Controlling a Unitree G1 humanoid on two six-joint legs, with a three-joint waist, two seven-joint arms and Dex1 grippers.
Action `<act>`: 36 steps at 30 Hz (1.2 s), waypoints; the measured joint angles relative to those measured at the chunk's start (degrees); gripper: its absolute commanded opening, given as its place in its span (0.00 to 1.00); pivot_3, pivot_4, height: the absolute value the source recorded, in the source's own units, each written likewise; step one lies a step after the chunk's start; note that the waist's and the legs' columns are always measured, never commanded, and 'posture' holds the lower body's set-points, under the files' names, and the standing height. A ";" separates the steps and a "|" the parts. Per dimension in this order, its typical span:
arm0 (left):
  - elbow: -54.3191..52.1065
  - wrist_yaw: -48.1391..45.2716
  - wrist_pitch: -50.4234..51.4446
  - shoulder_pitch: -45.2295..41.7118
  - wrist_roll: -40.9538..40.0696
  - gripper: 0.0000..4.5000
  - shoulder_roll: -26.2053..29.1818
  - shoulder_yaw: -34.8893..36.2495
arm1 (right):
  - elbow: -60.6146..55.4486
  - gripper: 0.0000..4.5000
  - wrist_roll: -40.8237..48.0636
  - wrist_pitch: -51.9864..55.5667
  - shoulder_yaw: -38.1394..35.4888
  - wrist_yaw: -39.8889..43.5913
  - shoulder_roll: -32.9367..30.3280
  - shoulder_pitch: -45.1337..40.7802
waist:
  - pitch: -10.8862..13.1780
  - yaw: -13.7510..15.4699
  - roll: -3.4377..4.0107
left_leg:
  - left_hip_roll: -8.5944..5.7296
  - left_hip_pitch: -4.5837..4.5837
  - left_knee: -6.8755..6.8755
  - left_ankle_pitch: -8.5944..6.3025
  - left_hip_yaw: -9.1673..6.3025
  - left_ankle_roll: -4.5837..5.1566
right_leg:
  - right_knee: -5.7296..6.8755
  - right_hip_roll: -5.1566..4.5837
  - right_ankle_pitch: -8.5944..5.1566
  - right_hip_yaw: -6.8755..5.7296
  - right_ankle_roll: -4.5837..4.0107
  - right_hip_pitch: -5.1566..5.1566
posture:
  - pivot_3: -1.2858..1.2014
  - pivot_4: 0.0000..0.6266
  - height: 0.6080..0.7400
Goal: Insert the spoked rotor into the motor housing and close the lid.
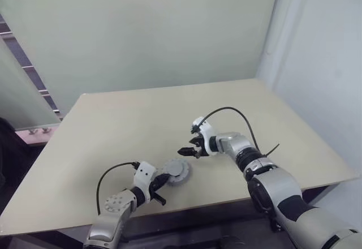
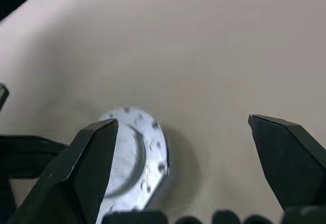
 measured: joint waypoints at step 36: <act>0.82 -0.10 0.06 -1.30 -0.03 0.00 0.71 1.30 | 1.89 0.99 15.91 24.24 -18.57 -11.62 3.10 4.55 | 0.01 -0.09 0.01 | 0.02 -0.52 -0.13 0.00 0.05 0.03 | -0.15 -0.01 -0.05 -0.05 0.11 -0.47 | 0.52 0.00 1.00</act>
